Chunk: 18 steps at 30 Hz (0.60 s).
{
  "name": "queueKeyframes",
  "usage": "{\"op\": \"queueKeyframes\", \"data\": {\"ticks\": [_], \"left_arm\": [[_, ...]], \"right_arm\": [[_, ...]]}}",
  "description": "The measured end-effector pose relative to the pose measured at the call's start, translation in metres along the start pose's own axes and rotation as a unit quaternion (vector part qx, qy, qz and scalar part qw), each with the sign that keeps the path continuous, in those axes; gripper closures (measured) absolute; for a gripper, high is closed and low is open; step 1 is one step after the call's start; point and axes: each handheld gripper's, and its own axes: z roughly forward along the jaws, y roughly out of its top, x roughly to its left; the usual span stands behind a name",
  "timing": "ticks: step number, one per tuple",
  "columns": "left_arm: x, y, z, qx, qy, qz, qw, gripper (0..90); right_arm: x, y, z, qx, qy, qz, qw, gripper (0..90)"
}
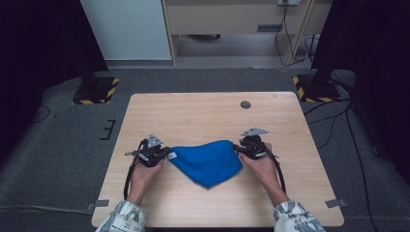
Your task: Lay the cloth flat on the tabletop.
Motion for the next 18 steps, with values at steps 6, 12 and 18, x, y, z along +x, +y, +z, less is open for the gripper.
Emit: {"op": "queueKeyframes", "data": {"ticks": [6, 12, 18], "left_arm": [[0.000, 0.000, 0.000, -0.001, 0.000, 0.001, 1.0000, 87.0], [-0.001, 0.000, -0.001, -0.001, 0.001, 0.003, 1.0000, 87.0], [0.000, 0.000, -0.001, -0.003, 0.002, 0.001, 1.0000, 87.0]], "right_arm": [[0.006, 0.012, 0.021, -0.004, 0.011, 0.013, 0.9998, 53.7], [0.010, 0.009, 0.042, 0.029, -0.007, 0.003, 0.9995, 49.2], [0.008, 0.005, 0.047, 0.042, -0.018, -0.005, 0.9989, 46.5]]}}
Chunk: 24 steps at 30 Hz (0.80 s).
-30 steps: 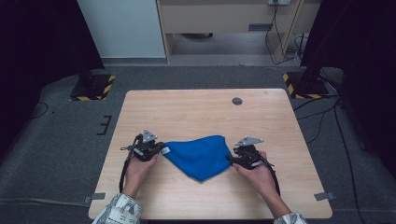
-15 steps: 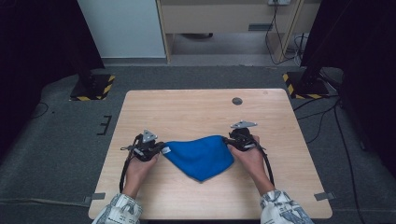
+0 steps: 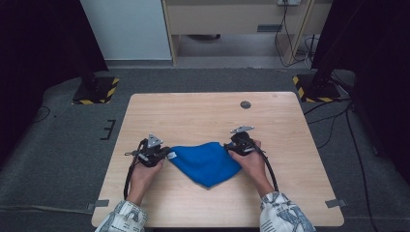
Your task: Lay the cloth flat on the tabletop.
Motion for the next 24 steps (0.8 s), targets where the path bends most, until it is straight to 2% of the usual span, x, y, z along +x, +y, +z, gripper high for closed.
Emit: {"op": "queueKeyframes", "data": {"ticks": [2, 6, 7, 8, 13, 15, 20, 24], "left_arm": [[0.000, 0.000, 0.000, 0.000, 0.000, 0.000, 1.0000, 87.0], [0.000, 0.000, 0.000, 0.002, -0.001, 0.000, 1.0000, 86.9], [0.000, 0.000, 0.000, 0.002, -0.001, 0.000, 1.0000, 86.9], [0.000, 0.000, 0.000, 0.002, -0.001, 0.000, 1.0000, 86.9], [0.000, 0.000, 0.001, -0.002, -0.006, -0.002, 1.0000, 86.9], [-0.001, 0.000, 0.000, -0.002, -0.005, 0.000, 1.0000, 86.9], [-0.002, 0.002, -0.001, -0.008, -0.010, -0.002, 0.9999, 86.9], [-0.007, 0.008, -0.006, -0.024, -0.017, 0.000, 0.9996, 87.0]], "right_arm": [[0.000, 0.000, 0.000, 0.002, 0.000, -0.002, 1.0000, 46.9], [0.002, -0.001, -0.003, 0.007, 0.007, -0.011, 0.9999, 58.5], [0.002, -0.001, -0.003, 0.007, 0.007, -0.011, 0.9999, 58.5], [0.001, -0.001, -0.005, 0.011, 0.015, -0.010, 0.9998, 68.8], [-0.004, -0.004, -0.007, 0.004, 0.038, 0.001, 0.9993, 86.1], [-0.005, -0.006, -0.009, 0.000, 0.043, 0.001, 0.9991, 87.4], [-0.010, -0.007, -0.020, -0.030, 0.047, 0.010, 0.9984, 88.0], [-0.015, -0.006, -0.034, -0.048, 0.054, 0.014, 0.9973, 88.1]]}}
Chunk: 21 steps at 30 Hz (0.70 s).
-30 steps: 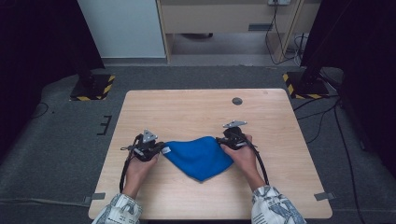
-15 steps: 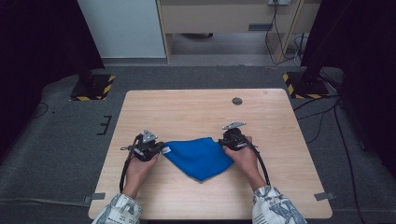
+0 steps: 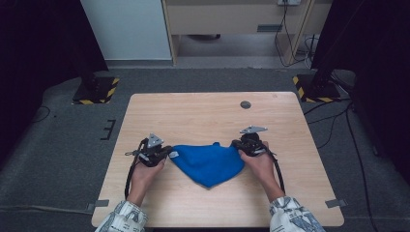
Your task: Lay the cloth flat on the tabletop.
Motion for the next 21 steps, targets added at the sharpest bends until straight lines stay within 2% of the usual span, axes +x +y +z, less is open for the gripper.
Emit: {"op": "queueKeyframes", "data": {"ticks": [3, 7, 12, 17, 21], "left_arm": [[-0.004, 0.007, -0.002, -0.011, -0.004, 0.004, 0.9999, 87.0], [-0.008, 0.016, 0.002, -0.010, -0.010, 0.015, 0.9998, 87.0], [-0.007, 0.025, 0.006, -0.009, -0.021, 0.009, 0.9997, 87.0], [-0.002, 0.036, 0.005, -0.017, -0.030, -0.010, 0.9994, 87.1], [-0.002, 0.044, -0.003, -0.025, -0.027, -0.005, 0.9993, 87.1]], "right_arm": [[-0.004, 0.002, -0.010, -0.012, 0.001, 0.005, 0.9999, 88.2], [-0.010, 0.006, -0.020, -0.026, 0.000, 0.011, 0.9996, 88.3], [-0.014, 0.014, -0.028, -0.040, -0.001, 0.017, 0.9991, 88.3], [-0.017, 0.023, -0.038, -0.055, -0.004, 0.018, 0.9983, 88.4], [-0.016, 0.028, -0.045, -0.064, -0.003, 0.015, 0.9979, 88.4]]}}
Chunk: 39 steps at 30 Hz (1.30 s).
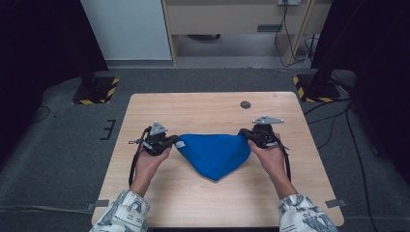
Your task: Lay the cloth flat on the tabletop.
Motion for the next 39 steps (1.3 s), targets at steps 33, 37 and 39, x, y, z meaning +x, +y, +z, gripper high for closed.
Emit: {"op": "queueKeyframes", "data": {"ticks": [33, 37, 39], "left_arm": [[-0.015, 0.053, -0.045, -0.057, 0.005, 0.034, 0.9978, 87.2], [-0.018, 0.058, -0.051, -0.064, 0.004, 0.038, 0.9972, 87.3], [-0.018, 0.060, -0.053, -0.065, 0.004, 0.042, 0.9970, 87.3]], "right_arm": [[0.002, 0.042, -0.058, -0.066, -0.007, -0.017, 0.9977, 88.5], [0.004, 0.046, -0.064, -0.074, -0.008, -0.019, 0.9971, 88.5], [0.005, 0.048, -0.067, -0.076, -0.008, -0.023, 0.9968, 88.5]]}}
